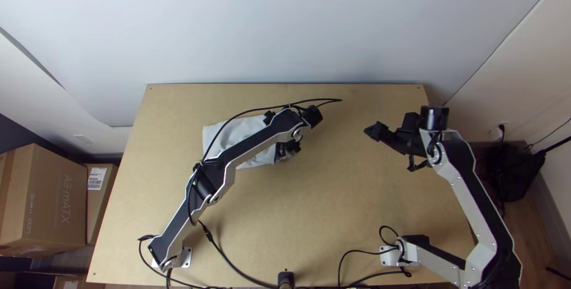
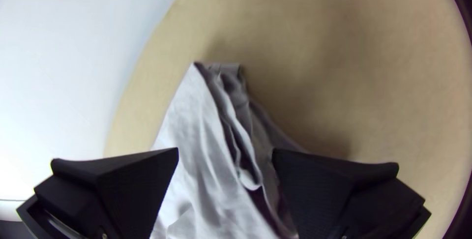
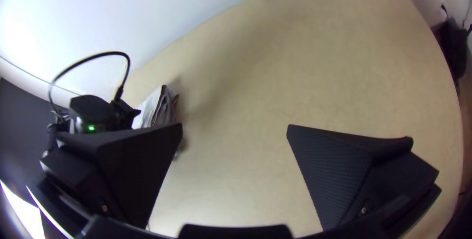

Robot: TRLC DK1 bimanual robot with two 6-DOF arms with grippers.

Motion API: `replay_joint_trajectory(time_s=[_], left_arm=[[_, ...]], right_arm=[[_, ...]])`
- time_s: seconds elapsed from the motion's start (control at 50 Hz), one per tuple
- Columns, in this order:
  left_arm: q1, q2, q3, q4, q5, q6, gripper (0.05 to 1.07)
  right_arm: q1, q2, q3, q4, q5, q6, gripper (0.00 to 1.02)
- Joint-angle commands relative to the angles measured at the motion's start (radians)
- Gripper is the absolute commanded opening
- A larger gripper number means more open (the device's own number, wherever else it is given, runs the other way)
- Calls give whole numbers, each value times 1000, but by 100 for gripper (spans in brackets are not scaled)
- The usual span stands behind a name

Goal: Fold the t-shirt

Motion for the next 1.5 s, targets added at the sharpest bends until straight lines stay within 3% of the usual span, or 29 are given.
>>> replay_joint_trajectory(time_s=[0.0,0.06,0.26,0.38,0.54,0.66,0.92,1.1,1.16,1.22,1.26,1.32,1.48], left_arm=[[-2,-99,43,27,0,-5,102],[-2,-142,46,30,31,-11,102],[31,-304,40,41,65,-60,102],[81,-416,33,42,135,-63,102],[196,-543,26,47,204,-61,102],[328,-639,-9,79,335,-55,102],[588,-750,-84,68,465,-28,102],[742,-798,-109,48,540,-5,102],[788,-809,-113,45,557,5,102],[821,-820,-115,39,574,12,102],[848,-824,-116,35,586,18,102],[871,-833,-122,33,591,28,102],[960,-853,-141,33,638,44,102]], right_arm=[[39,78,-30,57,-7,-11,98],[65,130,-21,89,-32,-11,98],[148,358,105,149,-199,21,98],[237,487,209,149,-243,21,98],[356,639,370,149,-257,51,98],[418,765,502,149,-257,89,98],[487,999,763,135,-257,123,98],[528,1161,966,44,-256,121,97],[539,1214,1042,-14,-256,115,89],[550,1254,1105,-69,-254,110,73],[556,1274,1136,-95,-254,98,51],[559,1289,1153,-104,-254,92,3],[528,1285,1145,-172,-250,44,2]])
